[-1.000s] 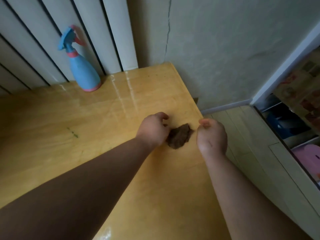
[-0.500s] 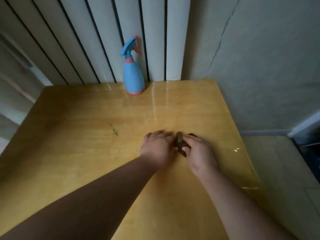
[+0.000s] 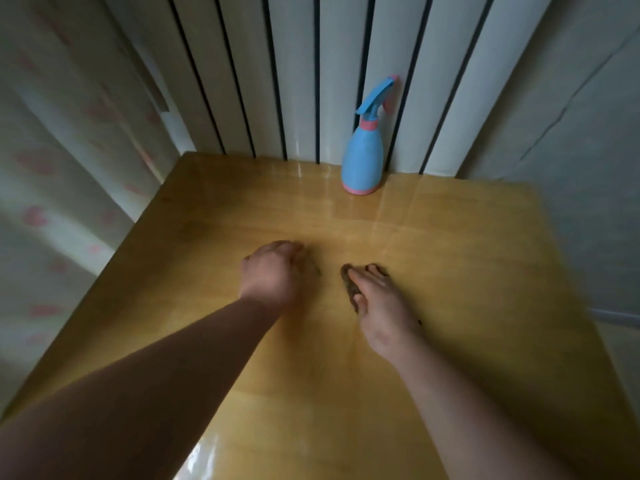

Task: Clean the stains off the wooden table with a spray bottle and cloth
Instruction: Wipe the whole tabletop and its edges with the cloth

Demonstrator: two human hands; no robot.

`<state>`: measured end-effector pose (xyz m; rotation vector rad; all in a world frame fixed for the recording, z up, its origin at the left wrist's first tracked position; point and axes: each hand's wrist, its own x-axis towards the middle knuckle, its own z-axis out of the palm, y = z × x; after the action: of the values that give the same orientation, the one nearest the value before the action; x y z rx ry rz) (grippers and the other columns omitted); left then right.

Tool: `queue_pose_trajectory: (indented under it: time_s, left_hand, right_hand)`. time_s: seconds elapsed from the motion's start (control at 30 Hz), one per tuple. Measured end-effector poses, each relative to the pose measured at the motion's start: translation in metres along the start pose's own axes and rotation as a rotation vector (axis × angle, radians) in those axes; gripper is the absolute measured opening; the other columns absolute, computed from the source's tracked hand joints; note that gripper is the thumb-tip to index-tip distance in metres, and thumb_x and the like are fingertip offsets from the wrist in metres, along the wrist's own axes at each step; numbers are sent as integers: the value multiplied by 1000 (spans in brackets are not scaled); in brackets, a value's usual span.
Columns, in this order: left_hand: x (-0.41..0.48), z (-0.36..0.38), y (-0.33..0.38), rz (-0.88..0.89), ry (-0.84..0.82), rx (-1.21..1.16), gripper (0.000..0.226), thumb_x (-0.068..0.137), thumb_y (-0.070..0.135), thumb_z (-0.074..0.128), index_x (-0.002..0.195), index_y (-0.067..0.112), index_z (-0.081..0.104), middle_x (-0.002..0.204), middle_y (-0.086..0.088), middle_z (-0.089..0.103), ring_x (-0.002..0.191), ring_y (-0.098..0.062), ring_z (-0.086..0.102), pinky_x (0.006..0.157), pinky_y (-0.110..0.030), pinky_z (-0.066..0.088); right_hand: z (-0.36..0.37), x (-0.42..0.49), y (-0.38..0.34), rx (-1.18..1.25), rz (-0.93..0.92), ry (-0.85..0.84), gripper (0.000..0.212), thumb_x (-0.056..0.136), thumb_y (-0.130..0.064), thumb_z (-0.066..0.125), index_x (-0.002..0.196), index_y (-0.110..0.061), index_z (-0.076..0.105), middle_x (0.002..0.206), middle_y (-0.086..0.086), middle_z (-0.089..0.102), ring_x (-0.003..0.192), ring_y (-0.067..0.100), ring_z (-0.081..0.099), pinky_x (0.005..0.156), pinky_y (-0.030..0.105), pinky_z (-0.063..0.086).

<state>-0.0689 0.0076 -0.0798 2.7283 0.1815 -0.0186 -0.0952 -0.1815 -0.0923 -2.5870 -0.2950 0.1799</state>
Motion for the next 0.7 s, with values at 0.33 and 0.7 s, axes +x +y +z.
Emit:
queue_pose_trajectory:
  time_s: [0.33,0.7]
  left_hand:
    - [16,-6,-24,25,24,-57,33,100,27,44,127,26,62,131,0,61,121,-24,53,101,-40,38]
    - [12,-17,-26,85,10,-47,32,100,29,45,127,27,62,128,1,59,122,-24,48,102,-39,36]
  right_hand:
    - [33,-5,-60,72,-376,-279,32,91,-12,60,121,-21,68,134,-3,59,135,10,39,114,24,28]
    - [-8,10,-41,-214,390,61,24,93,-34,58,113,-26,71,118,2,53,105,25,55,85,28,42]
